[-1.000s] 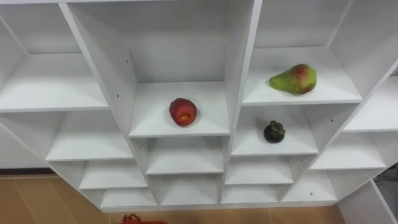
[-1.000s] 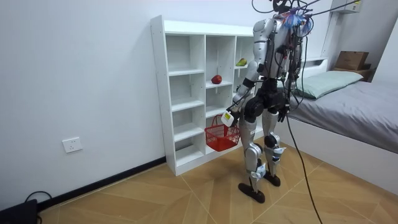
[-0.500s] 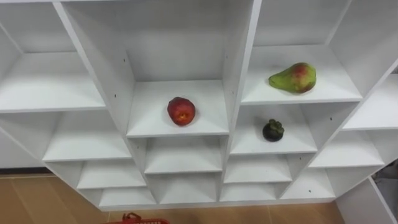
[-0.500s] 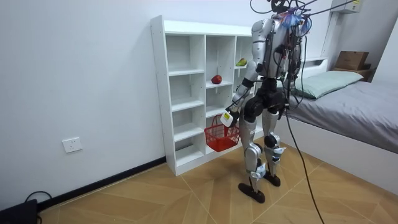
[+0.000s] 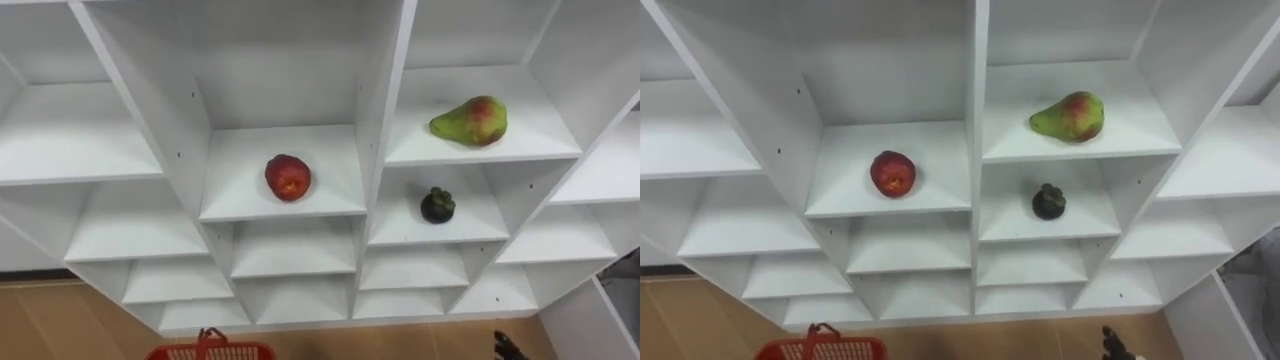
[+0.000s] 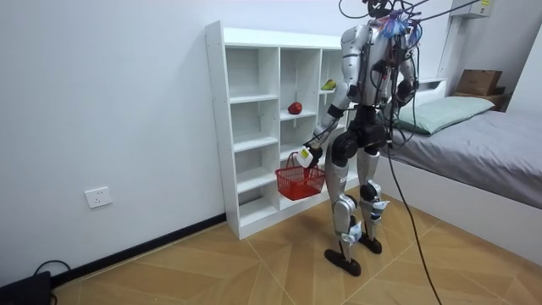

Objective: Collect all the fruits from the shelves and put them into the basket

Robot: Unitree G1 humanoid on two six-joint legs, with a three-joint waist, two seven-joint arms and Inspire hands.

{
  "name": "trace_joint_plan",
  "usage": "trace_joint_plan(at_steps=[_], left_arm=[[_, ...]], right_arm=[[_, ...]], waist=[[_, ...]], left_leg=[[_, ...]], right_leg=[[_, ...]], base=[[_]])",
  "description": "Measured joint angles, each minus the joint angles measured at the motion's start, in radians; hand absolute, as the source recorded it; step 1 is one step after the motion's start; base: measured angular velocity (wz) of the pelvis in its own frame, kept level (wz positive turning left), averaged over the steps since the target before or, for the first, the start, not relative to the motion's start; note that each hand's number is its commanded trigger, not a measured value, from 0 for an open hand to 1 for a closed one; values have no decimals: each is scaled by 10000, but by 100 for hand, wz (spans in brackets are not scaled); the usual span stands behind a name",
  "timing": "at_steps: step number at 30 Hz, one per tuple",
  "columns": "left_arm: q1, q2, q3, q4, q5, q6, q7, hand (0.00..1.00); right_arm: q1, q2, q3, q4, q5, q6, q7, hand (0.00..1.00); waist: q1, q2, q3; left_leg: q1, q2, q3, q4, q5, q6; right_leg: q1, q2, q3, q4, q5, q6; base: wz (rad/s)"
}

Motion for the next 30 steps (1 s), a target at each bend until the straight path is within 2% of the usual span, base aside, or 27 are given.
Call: trace_joint_plan(at_steps=[3, 6, 10, 12, 15, 17, 18, 24, 30], left_arm=[[23, 13, -8, -25, -23, -197, -64, 100], [63, -8, -11, -25, -12, -365, -57, 100], [115, -3, -43, -11, 27, -536, -60, 100], [92, 98, -202, -5, -14, -548, -78, 100], [90, 148, -594, 45, -72, -553, -113, 100], [79, 156, -758, 112, -77, -553, -153, 100], [93, 175, -814, 112, -76, -553, -214, 100], [123, 333, -1078, 27, -26, -550, -328, 100], [188, 381, -1071, 31, -31, -551, -354, 100]], right_arm=[[256, 18, 18, -1358, -118, -470, -138, 0], [230, 40, 2, -1729, -566, -774, -374, 0], [223, 47, 4, -2838, -1350, -909, -813, 0], [201, 97, 13, -3535, -1583, -916, -1174, 0], [159, 84, 134, -4457, -1607, -956, -1765, 0], [39, 76, 228, -4904, -1935, -1052, -2108, 0], [-55, 49, 248, -5131, -2095, -1133, -2316, 0], [-412, -94, 317, -6107, -2379, -1314, -3023, 0], [-480, -264, 317, -6508, -2382, -1465, -3544, 0]], waist=[[-61, 61, -18], [-90, 22, 0], [-221, 63, -21], [-214, 52, -3], [-185, -28, 33], [-228, -31, 5], [-230, -79, 17], [-214, -162, 17], [-184, -81, -8]], left_leg=[[-6, -2, 27, 0, 0, 0], [11, 2, 108, 2, 0, 0], [-108, 11, 244, -1, 0, 0], [-119, 17, 272, 0, 0, 0], [-130, 17, 280, -1, 0, 1], [-166, 37, 278, -1, 0, 1], [-169, 57, 277, -1, 1, 1], [-269, 155, 276, -3, 0, 1], [-266, 199, 281, -9, 2, -2]], right_leg=[[-9, 3, 56, 22, 17, 12], [-26, 3, 64, 56, 28, 11], [-274, -1, 124, 221, 30, 8], [-361, 27, 226, 312, 29, 9], [-415, 35, 252, 318, 28, 10], [-477, 64, 278, 330, 38, 5], [-481, 86, 276, 329, 54, -10], [-563, 186, 284, 286, 138, -76], [-564, 232, 304, 308, 181, -114]], base=[[-3], [-6], [-9], [-9], [-2], [0], [0], [0], [-2]])
